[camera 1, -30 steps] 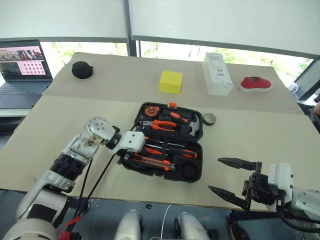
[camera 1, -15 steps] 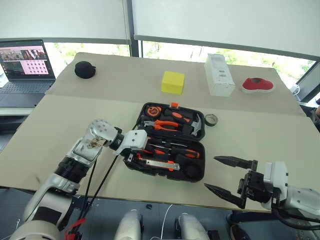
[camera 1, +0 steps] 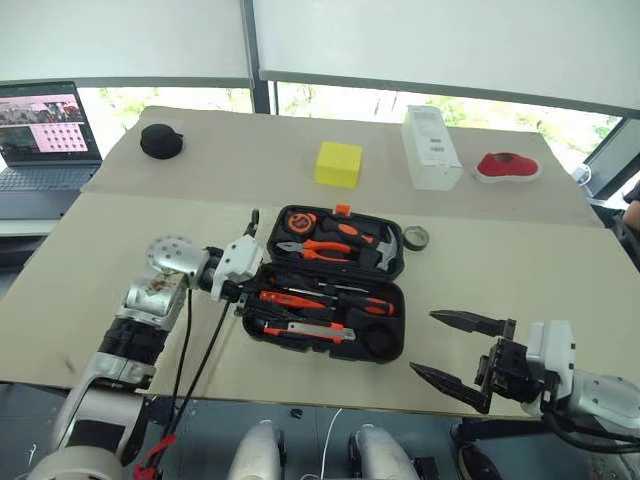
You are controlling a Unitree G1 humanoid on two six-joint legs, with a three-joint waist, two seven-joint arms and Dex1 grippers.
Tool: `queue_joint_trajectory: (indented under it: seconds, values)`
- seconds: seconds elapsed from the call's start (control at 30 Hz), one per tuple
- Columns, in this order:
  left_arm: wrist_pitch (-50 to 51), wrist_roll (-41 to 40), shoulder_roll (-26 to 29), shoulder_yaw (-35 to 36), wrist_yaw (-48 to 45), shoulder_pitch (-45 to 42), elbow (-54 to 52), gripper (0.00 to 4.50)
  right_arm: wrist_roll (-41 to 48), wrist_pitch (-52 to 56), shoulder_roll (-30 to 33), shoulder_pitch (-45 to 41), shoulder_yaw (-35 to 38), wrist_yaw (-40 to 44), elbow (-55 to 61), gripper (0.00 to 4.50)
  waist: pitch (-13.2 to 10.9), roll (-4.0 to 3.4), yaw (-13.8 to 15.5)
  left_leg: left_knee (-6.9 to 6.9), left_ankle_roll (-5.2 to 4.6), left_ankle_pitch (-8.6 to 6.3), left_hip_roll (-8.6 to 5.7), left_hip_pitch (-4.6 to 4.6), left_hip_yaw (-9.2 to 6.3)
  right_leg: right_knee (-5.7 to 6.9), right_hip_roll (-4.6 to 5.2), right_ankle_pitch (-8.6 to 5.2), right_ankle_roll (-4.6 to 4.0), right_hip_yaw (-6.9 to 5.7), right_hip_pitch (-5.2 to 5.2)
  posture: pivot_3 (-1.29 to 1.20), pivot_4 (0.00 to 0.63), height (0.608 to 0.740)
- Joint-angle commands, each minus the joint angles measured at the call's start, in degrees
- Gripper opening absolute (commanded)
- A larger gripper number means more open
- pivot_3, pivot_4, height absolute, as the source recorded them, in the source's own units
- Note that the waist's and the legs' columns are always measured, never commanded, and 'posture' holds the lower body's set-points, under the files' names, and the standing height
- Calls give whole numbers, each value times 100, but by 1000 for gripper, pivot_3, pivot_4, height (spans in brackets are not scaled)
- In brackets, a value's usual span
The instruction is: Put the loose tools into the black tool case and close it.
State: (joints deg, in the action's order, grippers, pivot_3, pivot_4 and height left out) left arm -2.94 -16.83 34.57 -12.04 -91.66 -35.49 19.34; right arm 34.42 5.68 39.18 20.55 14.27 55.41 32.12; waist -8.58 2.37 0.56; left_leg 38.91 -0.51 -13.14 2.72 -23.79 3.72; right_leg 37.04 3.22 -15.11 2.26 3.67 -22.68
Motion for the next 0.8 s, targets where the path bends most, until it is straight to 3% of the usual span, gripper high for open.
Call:
queue_joint_trajectory:
  seconds: [0.03, 0.13, 0.33, 0.8]
  values:
    - [-394, 194, -100, -16, 113, -67, 23, 1204, -15, -78, -38, -4, 120, -41, 84, 4500, 0, 0, 24, 1, 0, 0, -2, -2, 0, -1, 3, 0, 0, 0, 0, 0, 150, 740]
    - [-405, 409, -160, -237, 179, 94, -55, 58, -10, -95, -31, 45, 248, -52, 30, 4500, 0, 0, 16, 1, 0, 0, -3, -2, 2, -2, 6, 1, 2, 0, 1, 0, 150, 740]
    - [-726, 785, -389, -356, 558, 95, 173, 58, 40, -49, -11, 84, 320, -49, 68, 4500, 1, -1, 10, 0, 0, 0, 0, 1, 0, -1, 2, 1, 1, 0, 2, 0, 150, 740]
    - [-90, 1544, -480, -1030, 1056, 179, 294, 58, -31, 0, -76, -58, 161, -247, 42, 4500, 47, -40, 46, 0, 0, 0, -5, 53, 2, -3, 9, -1, 3, 0, 51, 0, 150, 740]
